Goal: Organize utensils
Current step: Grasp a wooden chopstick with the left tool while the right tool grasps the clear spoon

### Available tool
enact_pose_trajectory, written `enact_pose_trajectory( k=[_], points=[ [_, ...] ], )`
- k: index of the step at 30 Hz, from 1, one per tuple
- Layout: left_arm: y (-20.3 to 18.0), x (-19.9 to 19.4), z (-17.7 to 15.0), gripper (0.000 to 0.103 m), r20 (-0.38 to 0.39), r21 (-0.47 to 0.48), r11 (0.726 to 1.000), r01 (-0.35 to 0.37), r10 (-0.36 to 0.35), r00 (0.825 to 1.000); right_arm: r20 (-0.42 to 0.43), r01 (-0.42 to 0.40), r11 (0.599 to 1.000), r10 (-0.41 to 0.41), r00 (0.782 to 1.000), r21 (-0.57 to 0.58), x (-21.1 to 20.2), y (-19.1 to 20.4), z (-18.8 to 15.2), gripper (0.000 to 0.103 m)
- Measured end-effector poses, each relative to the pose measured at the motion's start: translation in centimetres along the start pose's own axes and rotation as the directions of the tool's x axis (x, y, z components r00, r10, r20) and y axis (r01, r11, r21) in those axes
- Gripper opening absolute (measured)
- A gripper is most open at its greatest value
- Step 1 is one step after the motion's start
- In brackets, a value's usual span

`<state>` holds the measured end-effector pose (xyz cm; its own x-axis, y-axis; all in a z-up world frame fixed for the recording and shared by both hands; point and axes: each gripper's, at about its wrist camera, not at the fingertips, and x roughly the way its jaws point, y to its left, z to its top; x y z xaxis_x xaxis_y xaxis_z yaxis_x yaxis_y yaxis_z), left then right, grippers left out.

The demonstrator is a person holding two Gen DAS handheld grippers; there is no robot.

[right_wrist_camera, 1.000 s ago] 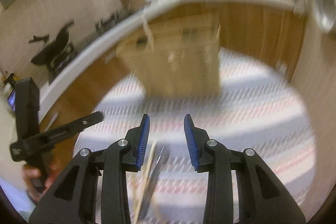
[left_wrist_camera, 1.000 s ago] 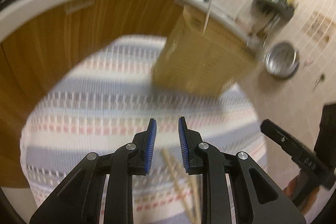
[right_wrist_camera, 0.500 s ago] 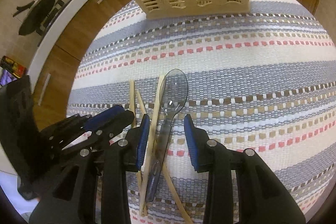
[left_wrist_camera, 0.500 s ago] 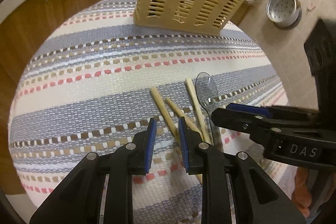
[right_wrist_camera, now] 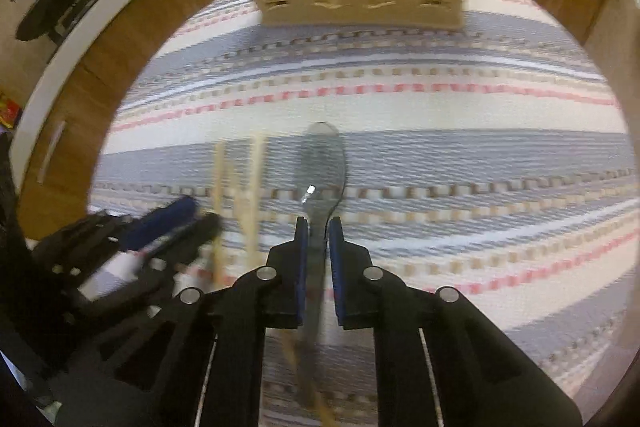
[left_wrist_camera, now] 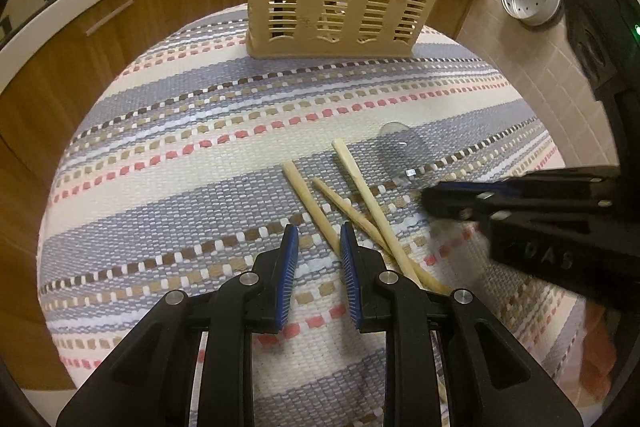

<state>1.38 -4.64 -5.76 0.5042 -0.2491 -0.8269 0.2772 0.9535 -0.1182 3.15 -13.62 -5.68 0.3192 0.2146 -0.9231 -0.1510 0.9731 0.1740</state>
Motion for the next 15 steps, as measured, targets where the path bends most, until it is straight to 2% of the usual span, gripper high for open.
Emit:
enact_pose_trajectory(
  k=[4,7,9,11,12,13,15],
  points=[
    [-1.1,0.3,0.1,0.031,-0.006,0.044,0.998,-0.039,0.039,0.999,-0.024,0.006,0.999,-0.005,1.0,0.031,-0.2,-1.9,-0.2,0.009],
    [-2.8,0.6,-0.3,0.033,0.009,0.115,0.986,-0.123,0.123,0.992,-0.033,-0.015,0.999,0.016,0.999,0.042,-0.2,-2.6,-0.3,0.009],
    [-2.9,0.6,-0.4,0.033,0.018,0.121,0.983,-0.138,0.137,0.99,-0.031,-0.023,0.999,0.025,0.999,0.044,-0.1,-2.7,-0.4,0.009],
    [-2.6,0.5,-0.4,0.03,0.019,0.12,0.984,-0.129,0.127,0.992,-0.029,-0.026,0.999,0.028,0.999,0.042,-0.3,-3.0,-0.4,0.009],
    [-2.4,0.5,-0.4,0.026,0.02,0.123,0.984,-0.127,0.126,0.992,-0.028,-0.028,0.999,0.029,0.999,0.041,-0.3,-3.0,-0.4,0.009],
    [-2.3,0.4,-0.4,0.018,0.023,0.133,0.983,-0.129,0.127,0.992,-0.029,-0.03,0.999,0.031,0.999,0.04,-0.3,-3.0,-0.4,0.009],
    [-1.8,0.3,-0.5,0.012,0.029,0.155,0.979,-0.133,0.13,0.991,-0.032,-0.037,0.998,0.039,0.999,0.042,-0.5,-3.4,-0.4,0.009]
  ],
)
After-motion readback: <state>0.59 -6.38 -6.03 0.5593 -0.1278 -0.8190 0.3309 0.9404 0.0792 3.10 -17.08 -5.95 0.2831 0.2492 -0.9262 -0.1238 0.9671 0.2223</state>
